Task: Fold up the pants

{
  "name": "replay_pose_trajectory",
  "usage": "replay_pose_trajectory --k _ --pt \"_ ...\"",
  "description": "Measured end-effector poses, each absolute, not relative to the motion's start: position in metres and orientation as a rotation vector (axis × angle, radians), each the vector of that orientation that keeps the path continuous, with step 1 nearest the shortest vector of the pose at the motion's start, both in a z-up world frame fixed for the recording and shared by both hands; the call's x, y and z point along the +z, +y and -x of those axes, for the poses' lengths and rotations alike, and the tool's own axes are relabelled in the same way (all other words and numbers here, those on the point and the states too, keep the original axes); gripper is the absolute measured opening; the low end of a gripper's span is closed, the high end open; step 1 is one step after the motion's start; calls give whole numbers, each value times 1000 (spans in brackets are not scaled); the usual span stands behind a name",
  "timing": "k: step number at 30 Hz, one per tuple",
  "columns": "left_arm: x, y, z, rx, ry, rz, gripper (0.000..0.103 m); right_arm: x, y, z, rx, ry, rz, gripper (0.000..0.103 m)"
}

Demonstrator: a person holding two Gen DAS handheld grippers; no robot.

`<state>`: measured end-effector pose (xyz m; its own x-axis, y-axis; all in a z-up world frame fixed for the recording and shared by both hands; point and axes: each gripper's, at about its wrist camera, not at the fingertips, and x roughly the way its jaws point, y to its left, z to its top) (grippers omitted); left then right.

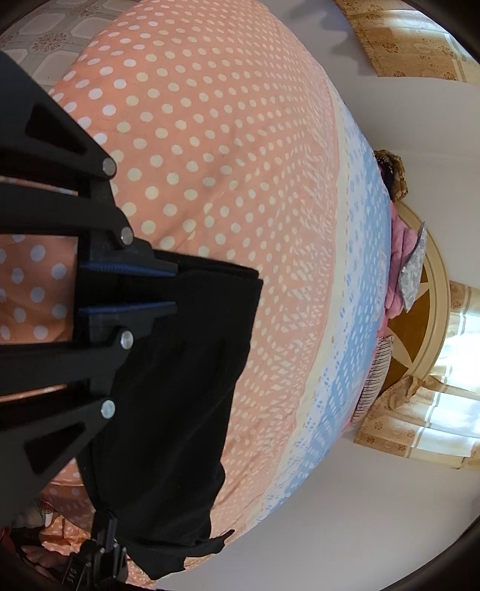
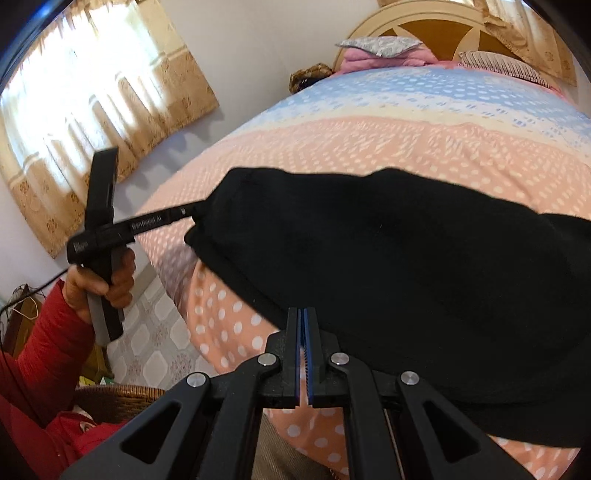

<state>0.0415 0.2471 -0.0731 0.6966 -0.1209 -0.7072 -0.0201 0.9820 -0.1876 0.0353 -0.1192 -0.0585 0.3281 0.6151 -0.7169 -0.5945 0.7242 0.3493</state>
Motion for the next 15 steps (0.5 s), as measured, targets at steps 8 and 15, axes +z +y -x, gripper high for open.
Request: replay_pose_trajectory --k 8,15 --pt "-81 241 -44 -33 829 174 52 -67 -148 -49 824 975 -286 3" --pt "-78 240 -42 -32 820 159 57 -67 -164 -39 829 990 -426 92"
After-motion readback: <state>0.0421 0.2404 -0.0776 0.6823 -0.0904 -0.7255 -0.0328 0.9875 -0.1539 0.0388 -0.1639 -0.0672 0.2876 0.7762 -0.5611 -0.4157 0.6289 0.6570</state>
